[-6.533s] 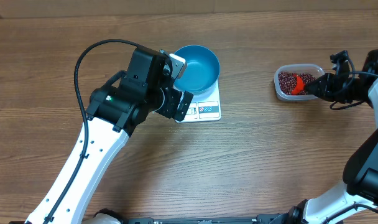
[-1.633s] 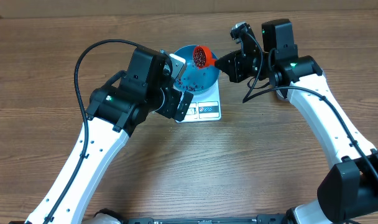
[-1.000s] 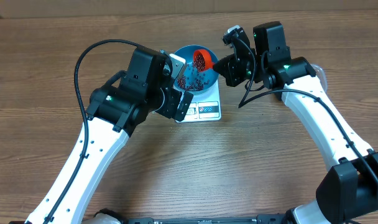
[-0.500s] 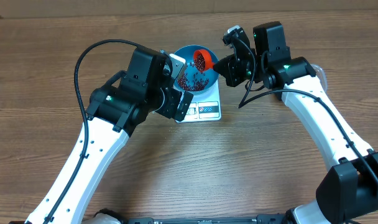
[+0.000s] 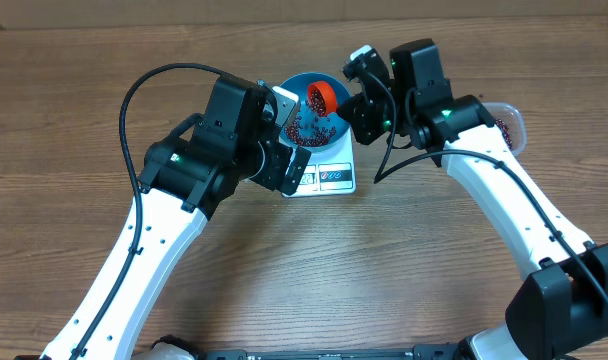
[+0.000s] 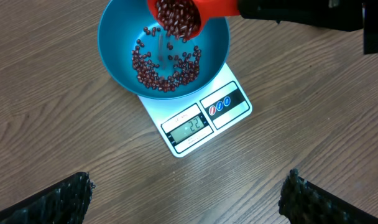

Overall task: Scoop item into bowl and weigh 150g on scale
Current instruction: 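Tilt the red scoop with the right gripper to pour beans into bowl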

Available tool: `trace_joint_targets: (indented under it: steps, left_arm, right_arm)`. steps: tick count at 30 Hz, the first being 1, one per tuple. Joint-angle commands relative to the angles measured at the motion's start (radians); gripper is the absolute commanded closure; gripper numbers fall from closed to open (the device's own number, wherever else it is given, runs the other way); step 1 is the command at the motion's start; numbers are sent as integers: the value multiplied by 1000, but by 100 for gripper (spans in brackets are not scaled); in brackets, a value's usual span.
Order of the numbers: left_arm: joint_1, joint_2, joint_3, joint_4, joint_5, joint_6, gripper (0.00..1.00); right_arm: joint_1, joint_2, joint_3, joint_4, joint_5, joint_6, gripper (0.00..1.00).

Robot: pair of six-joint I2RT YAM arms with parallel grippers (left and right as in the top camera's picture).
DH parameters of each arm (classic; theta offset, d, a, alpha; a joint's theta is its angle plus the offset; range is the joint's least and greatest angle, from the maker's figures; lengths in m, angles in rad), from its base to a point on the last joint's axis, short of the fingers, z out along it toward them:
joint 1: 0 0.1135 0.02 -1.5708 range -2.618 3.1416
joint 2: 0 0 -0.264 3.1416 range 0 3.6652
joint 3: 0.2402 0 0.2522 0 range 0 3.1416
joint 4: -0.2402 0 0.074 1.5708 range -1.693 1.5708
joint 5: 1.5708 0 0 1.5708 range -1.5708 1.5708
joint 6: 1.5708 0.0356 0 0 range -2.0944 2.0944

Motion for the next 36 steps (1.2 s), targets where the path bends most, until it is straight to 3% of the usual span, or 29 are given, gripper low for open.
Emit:
trace_joint_targets:
  steps: [1, 16, 21, 25, 29, 36]
  left_arm:
    - [3, 6, 8, 2, 14, 19, 0]
    - [3, 6, 8, 2, 14, 19, 0]
    - [3, 6, 8, 2, 14, 19, 0]
    - [3, 6, 8, 2, 14, 19, 0]
    - [3, 6, 8, 2, 14, 19, 0]
    - [3, 7, 8, 2, 14, 19, 0]
  right_arm:
    - [5, -42, 33, 10, 39, -23, 96]
    - [20, -42, 33, -6, 42, -68, 96]
    - [50, -42, 33, -5, 187, -79, 96]
    - [53, -42, 33, -19, 194, -79, 96]
    - [79, -42, 33, -65, 197, -166, 96]
    - [82, -42, 33, -37, 257, -100, 96]
